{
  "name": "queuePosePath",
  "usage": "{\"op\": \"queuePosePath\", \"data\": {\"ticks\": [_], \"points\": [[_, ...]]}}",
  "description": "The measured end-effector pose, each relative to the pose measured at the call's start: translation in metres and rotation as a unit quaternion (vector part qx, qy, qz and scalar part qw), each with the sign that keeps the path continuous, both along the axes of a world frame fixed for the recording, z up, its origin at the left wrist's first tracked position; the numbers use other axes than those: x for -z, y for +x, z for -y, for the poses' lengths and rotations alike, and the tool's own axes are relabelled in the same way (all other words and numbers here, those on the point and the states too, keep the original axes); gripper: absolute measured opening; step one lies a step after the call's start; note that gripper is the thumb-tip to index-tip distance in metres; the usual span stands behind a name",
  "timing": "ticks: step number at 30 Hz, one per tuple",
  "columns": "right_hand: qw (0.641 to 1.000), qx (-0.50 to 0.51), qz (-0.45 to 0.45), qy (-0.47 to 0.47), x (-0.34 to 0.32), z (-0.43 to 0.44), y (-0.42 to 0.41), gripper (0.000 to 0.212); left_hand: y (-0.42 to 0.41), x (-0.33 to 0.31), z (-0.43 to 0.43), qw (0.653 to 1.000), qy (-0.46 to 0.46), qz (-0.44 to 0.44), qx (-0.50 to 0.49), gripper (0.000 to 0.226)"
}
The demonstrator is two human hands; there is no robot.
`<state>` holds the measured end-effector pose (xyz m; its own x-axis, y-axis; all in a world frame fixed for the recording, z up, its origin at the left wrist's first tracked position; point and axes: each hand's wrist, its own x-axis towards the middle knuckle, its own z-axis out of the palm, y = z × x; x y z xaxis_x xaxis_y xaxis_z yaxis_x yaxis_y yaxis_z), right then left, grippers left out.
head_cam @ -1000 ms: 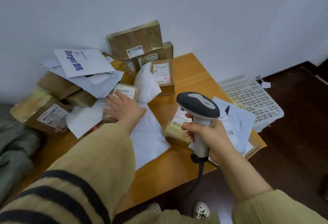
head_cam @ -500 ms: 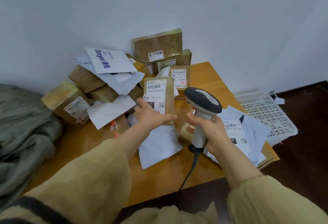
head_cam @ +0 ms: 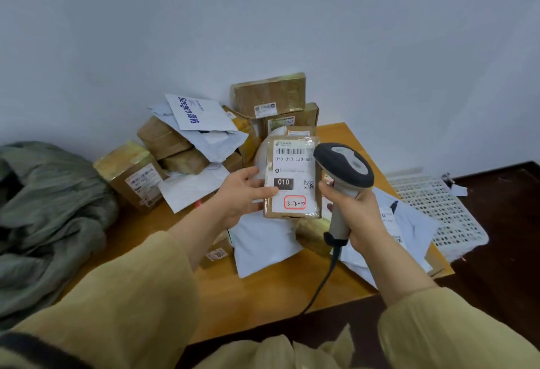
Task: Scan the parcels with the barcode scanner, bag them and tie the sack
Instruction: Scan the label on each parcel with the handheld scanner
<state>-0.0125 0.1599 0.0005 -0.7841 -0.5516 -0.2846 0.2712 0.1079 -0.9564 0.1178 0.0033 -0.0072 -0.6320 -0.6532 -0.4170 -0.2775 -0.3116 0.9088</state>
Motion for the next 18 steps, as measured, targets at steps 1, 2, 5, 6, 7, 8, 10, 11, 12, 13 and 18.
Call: {"op": "queuePosePath", "data": {"ticks": [1, 2, 5, 6, 7, 8, 10, 11, 12, 13, 18], "points": [[1.000, 0.000, -0.024, 0.010, -0.004, -0.003, 0.000, 0.015, -0.001, -0.001, 0.000, 1.000, -0.025, -0.006, -0.005, 0.067], [0.999, -0.007, -0.040, 0.016, -0.009, -0.007, 0.001, 0.013, -0.002, -0.001, 0.000, 0.998, -0.055, -0.008, -0.008, 0.062], [0.995, -0.062, -0.071, 0.023, -0.025, -0.023, 0.006, 0.017, -0.008, 0.000, 0.001, 0.991, -0.129, -0.003, -0.028, 0.057], [0.994, -0.077, -0.076, 0.022, -0.030, -0.027, 0.009, 0.018, -0.010, 0.001, 0.002, 0.988, -0.150, 0.003, -0.037, 0.059], [0.993, -0.087, -0.073, 0.020, -0.035, -0.031, 0.011, 0.018, -0.012, 0.002, 0.002, 0.985, -0.165, 0.008, -0.045, 0.061], [0.993, -0.093, -0.065, 0.017, -0.038, -0.034, 0.014, 0.017, -0.014, 0.002, 0.001, 0.983, -0.175, 0.010, -0.052, 0.060], [0.994, -0.094, -0.047, 0.015, -0.043, -0.039, 0.019, 0.017, -0.018, 0.002, -0.002, 0.979, -0.195, 0.018, -0.060, 0.058], [0.995, -0.091, -0.038, 0.014, -0.045, -0.041, 0.021, 0.017, -0.020, 0.001, -0.003, 0.977, -0.204, 0.021, -0.062, 0.059], [0.996, -0.085, -0.029, 0.010, -0.046, -0.043, 0.022, 0.018, -0.022, 0.001, -0.004, 0.975, -0.212, 0.022, -0.062, 0.059], [0.997, -0.079, -0.023, 0.006, -0.047, -0.045, 0.024, 0.019, -0.024, 0.001, -0.005, 0.974, -0.216, 0.024, -0.062, 0.059], [0.997, -0.075, -0.015, -0.010, -0.051, -0.055, 0.027, 0.021, -0.031, 0.001, -0.011, 0.973, -0.213, 0.040, -0.073, 0.056]]}}
